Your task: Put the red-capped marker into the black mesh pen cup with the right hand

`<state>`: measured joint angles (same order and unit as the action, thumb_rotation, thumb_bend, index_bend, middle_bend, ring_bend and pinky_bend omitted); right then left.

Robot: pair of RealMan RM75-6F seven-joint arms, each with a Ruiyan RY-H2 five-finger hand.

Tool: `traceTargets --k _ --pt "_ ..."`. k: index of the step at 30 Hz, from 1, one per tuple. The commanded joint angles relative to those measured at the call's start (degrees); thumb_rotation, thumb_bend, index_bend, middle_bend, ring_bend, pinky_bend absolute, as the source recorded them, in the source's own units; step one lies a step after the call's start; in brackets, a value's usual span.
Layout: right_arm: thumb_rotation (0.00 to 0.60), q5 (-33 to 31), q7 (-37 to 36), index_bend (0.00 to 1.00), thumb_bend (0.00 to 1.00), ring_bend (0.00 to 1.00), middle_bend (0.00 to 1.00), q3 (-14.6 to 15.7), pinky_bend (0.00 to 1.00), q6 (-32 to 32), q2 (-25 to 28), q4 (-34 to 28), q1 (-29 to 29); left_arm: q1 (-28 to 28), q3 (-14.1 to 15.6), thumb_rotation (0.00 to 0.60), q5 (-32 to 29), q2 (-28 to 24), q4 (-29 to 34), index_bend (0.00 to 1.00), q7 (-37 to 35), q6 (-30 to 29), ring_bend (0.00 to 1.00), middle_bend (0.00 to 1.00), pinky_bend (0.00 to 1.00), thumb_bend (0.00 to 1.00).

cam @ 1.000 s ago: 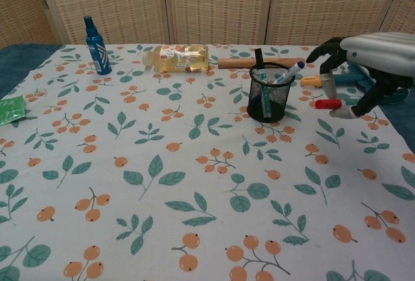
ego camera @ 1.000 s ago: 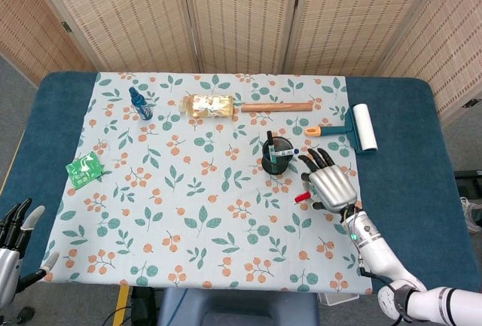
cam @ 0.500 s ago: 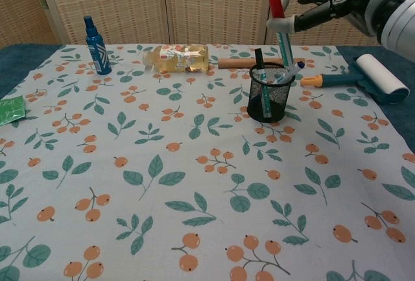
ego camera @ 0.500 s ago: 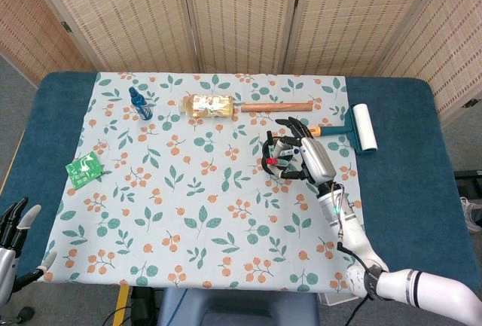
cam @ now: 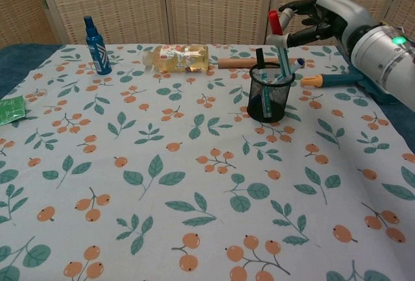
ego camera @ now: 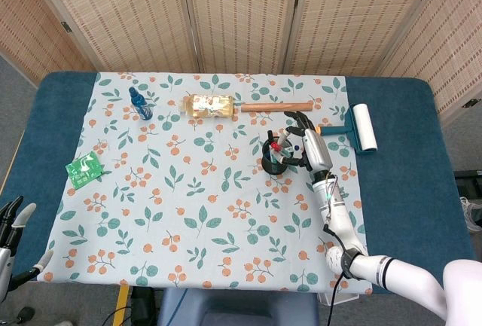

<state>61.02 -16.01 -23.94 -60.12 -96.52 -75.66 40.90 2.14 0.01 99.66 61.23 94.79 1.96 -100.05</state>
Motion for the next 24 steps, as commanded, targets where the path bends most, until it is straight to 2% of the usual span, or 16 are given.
traceTargets --k 1,7,8,10,11,12,13,14,20,22,24 --pt "0.600 0.9 -6.1 0.65 0.28 0.00 0.12 -0.2 0.00 2.3 -4.3 7.2 1.4 -0.1 0.1 0.600 0.0 0.1 0.1 0.00 0.2 0.3 0.01 0.00 0.20 0.27" --pt "0.600 4.0 -11.0 0.65 0.27 0.00 0.10 0.9 0.00 2.9 -7.3 14.1 2.0 0.1 0.2 0.600 0.2 0.0 0.0 0.00 0.3 -0.1 0.02 0.00 0.20 0.27" --pt "0.600 4.9 -11.5 0.60 0.24 0.00 0.07 1.6 0.00 3.2 -6.9 14.3 1.7 0.1 0.1 0.600 0.2 0.0 0.0 0.00 0.2 -0.2 0.02 0.00 0.20 0.27" --pt "0.600 5.6 -11.8 0.42 0.20 0.00 0.02 2.5 0.00 4.1 -5.5 13.5 1.1 0.1 0.0 0.600 0.1 0.1 -0.1 0.00 0.2 -0.2 0.02 0.00 0.20 0.27" --pt "0.600 5.9 -11.1 0.23 0.17 0.00 0.00 3.0 0.00 4.6 -4.3 12.8 0.8 0.0 0.0 0.600 0.1 0.1 -0.1 0.00 0.3 -0.1 0.02 0.00 0.20 0.27" --pt "0.600 6.1 -10.1 0.13 0.15 0.00 0.00 3.3 0.00 4.6 -3.5 12.2 0.5 0.0 0.0 0.600 0.1 0.2 -0.1 0.00 0.3 0.1 0.02 0.00 0.20 0.27" --pt "0.600 6.2 -9.4 0.04 0.12 0.00 0.00 3.4 0.00 4.6 -2.6 11.4 0.3 -0.1 0.0 0.600 0.1 0.2 -0.1 0.00 0.4 0.2 0.02 0.00 0.20 0.27" --pt "0.600 6.1 -8.5 0.00 0.10 0.00 0.00 3.5 0.00 4.5 -1.4 10.1 -0.1 -0.1 0.1 0.600 0.2 0.3 -0.1 0.00 0.6 0.3 0.02 0.00 0.20 0.27" --pt "0.600 7.8 -5.4 0.00 0.08 0.00 0.00 3.5 0.00 0.5 5.3 1.8 -3.1 -0.4 0.0 0.600 0.0 0.6 0.0 0.00 1.2 1.0 0.02 0.00 0.20 0.27" --pt "0.600 10.2 -3.3 0.00 0.08 0.00 0.00 4.8 0.00 -2.0 9.4 -2.5 -5.2 -0.4 0.0 0.600 -0.2 0.6 0.0 0.00 1.2 1.1 0.02 0.00 0.20 0.27" --pt "0.600 13.6 -0.6 0.00 0.08 0.00 0.00 8.0 0.00 -3.7 15.2 -7.7 -8.1 -0.5 -0.2 0.600 -0.4 0.6 0.0 0.00 1.1 1.1 0.02 0.00 0.20 0.27"
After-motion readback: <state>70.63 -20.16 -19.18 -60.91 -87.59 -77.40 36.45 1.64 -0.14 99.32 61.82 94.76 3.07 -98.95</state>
